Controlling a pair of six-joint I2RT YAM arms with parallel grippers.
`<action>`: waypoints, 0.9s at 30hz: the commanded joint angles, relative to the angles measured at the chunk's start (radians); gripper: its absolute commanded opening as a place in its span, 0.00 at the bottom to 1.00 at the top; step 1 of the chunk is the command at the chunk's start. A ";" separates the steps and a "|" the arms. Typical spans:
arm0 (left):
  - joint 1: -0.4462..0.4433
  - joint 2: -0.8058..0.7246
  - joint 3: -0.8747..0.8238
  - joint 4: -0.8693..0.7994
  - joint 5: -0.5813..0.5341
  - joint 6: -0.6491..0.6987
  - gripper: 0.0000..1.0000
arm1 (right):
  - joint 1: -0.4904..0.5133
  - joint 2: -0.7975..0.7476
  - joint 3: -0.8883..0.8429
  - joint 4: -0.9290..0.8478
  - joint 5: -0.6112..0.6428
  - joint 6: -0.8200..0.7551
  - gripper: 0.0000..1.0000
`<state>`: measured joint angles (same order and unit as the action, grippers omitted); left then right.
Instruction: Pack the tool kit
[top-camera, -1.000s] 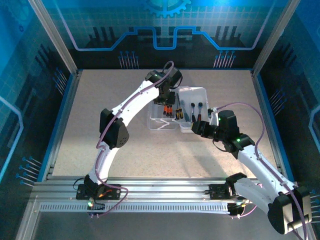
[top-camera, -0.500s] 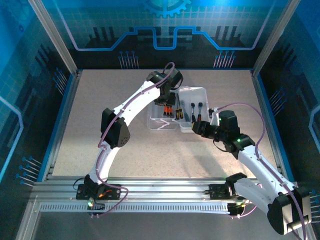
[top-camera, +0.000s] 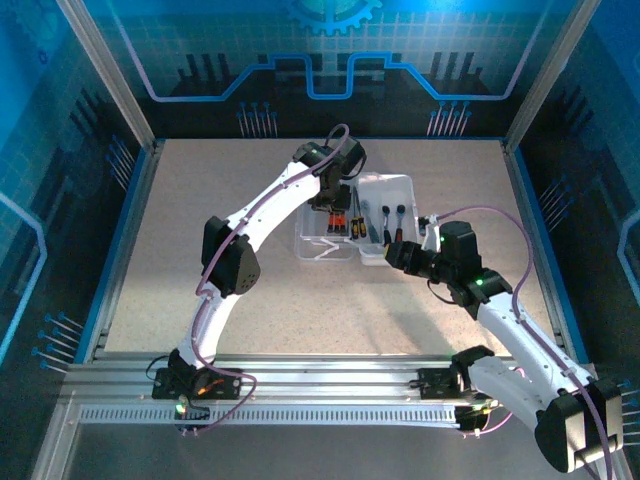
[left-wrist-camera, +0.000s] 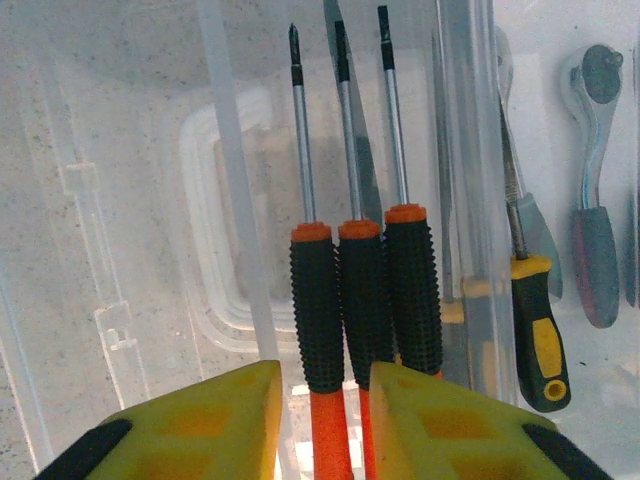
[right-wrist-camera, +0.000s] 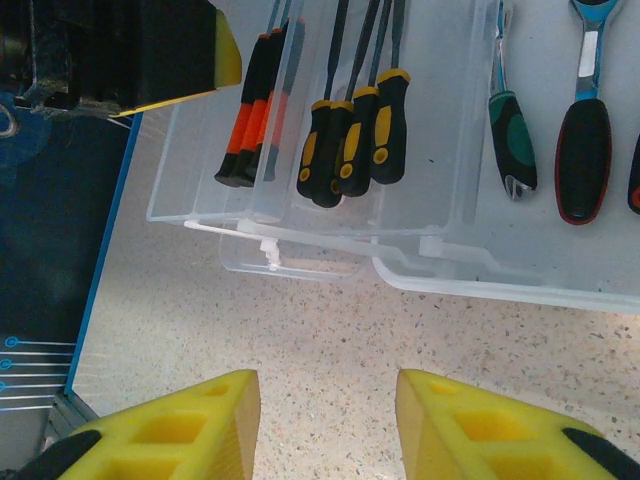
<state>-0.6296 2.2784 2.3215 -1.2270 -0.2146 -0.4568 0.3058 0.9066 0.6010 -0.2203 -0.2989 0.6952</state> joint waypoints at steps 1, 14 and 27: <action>-0.001 -0.087 0.016 -0.023 -0.049 -0.006 0.31 | -0.026 -0.015 0.006 -0.042 -0.003 -0.026 0.42; 0.291 -0.912 -1.230 0.821 0.142 -0.271 0.97 | -0.177 0.130 0.158 -0.191 0.034 -0.181 0.63; 0.396 -0.726 -1.405 1.012 0.533 -0.222 0.51 | -0.406 0.518 0.341 -0.162 -0.036 -0.220 0.23</action>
<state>-0.2367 1.5372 0.9180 -0.3134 0.1978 -0.7048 -0.0746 1.3891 0.9104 -0.3733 -0.3023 0.4957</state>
